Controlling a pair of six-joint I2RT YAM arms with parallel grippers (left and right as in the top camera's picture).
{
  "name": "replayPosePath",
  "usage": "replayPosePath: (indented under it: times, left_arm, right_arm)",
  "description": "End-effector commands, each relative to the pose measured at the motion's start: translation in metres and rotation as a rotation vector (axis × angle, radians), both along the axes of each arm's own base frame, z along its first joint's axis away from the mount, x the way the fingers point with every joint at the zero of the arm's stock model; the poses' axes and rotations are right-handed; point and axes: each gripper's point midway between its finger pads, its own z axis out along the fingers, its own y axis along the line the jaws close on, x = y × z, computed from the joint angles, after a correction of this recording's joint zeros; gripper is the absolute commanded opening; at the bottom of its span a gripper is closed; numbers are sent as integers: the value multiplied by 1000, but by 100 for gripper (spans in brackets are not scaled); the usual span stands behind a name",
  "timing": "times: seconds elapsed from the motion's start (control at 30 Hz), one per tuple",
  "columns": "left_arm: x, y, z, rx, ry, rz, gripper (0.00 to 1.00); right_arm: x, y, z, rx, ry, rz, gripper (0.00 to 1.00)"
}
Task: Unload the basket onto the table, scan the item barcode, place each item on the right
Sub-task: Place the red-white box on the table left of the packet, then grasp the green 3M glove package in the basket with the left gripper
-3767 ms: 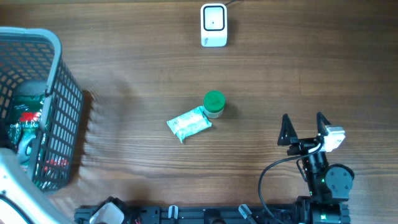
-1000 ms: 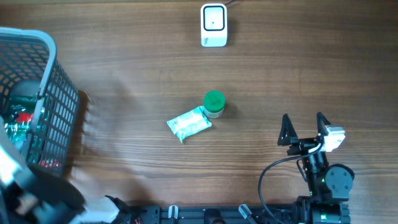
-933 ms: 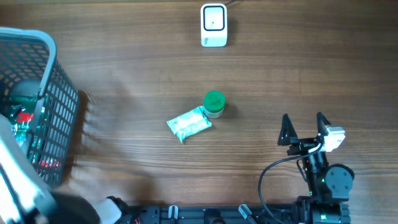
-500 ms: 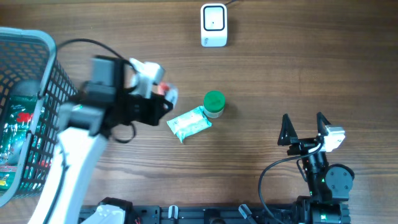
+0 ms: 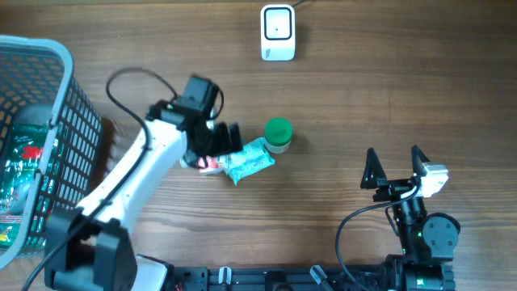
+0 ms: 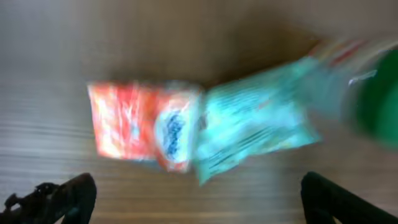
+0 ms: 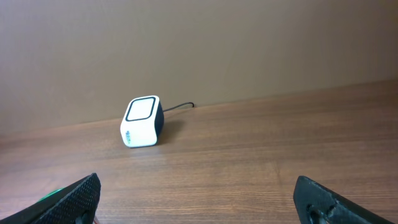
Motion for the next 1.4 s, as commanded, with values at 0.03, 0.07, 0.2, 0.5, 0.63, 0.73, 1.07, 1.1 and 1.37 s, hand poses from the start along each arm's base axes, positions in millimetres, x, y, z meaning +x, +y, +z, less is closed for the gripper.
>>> replayPosePath:
  times: [0.03, 0.07, 0.2, 0.5, 0.63, 0.73, 1.07, 1.1, 1.37]
  left_arm:
    - [81, 63, 188, 205, -543, 288, 100]
    - [87, 87, 229, 231, -659, 421, 100]
    - [55, 202, 315, 209, -905, 1120, 100]
    - [-49, 364, 256, 127, -583, 1803, 100]
    - [-57, 380, 243, -113, -505, 1869, 100]
    - [-76, 394, 238, -11, -496, 1970, 91]
    - [-153, 384, 172, 137, -173, 2848, 100]
    - [-147, 390, 166, 116, -161, 2854, 100]
    - [-124, 401, 129, 70, -17, 2945, 100]
  right_arm:
    - [0, 0, 2, -12, -12, -3, 100]
    - [0, 0, 2, -12, -12, -2, 100]
    - [0, 0, 2, -12, -12, -3, 100]
    - [0, 0, 2, -12, -12, -3, 100]
    - [0, 0, 2, -12, -12, -3, 100]
    - [0, 0, 2, -12, -12, -2, 100]
    - [0, 0, 2, -12, -12, -2, 99]
    - [0, 0, 2, -12, -12, -2, 100]
    - [0, 0, 2, -12, -12, -3, 100]
